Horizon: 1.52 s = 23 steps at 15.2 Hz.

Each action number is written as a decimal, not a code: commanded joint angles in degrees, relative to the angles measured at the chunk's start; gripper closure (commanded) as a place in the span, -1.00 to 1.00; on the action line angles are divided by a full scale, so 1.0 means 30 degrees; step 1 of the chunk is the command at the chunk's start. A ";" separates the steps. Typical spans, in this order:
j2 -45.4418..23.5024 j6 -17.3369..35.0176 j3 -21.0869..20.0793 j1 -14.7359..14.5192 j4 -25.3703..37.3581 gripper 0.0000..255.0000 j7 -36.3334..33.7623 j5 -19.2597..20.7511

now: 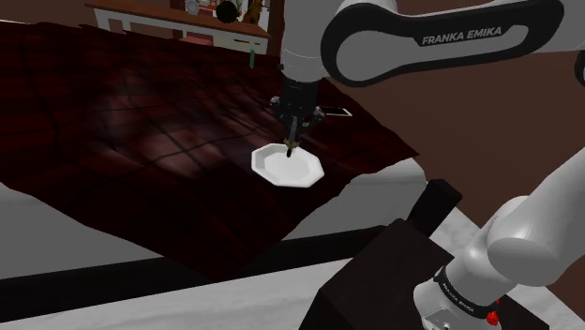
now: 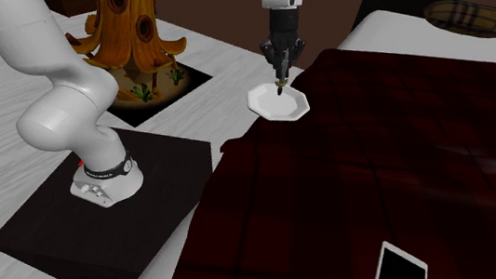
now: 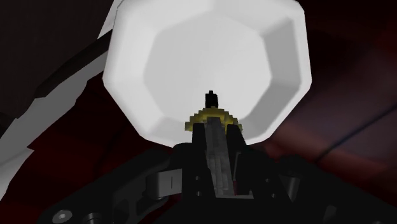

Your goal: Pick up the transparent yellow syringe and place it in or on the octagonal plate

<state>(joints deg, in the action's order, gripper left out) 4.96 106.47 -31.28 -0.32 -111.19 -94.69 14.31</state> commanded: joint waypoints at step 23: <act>0.0169 -0.1519 -0.0226 -0.0201 0.1327 -1.00 -0.0011 -0.0208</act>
<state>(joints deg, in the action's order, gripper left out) 5.53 102.34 -31.86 -0.85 -107.60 -94.64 13.69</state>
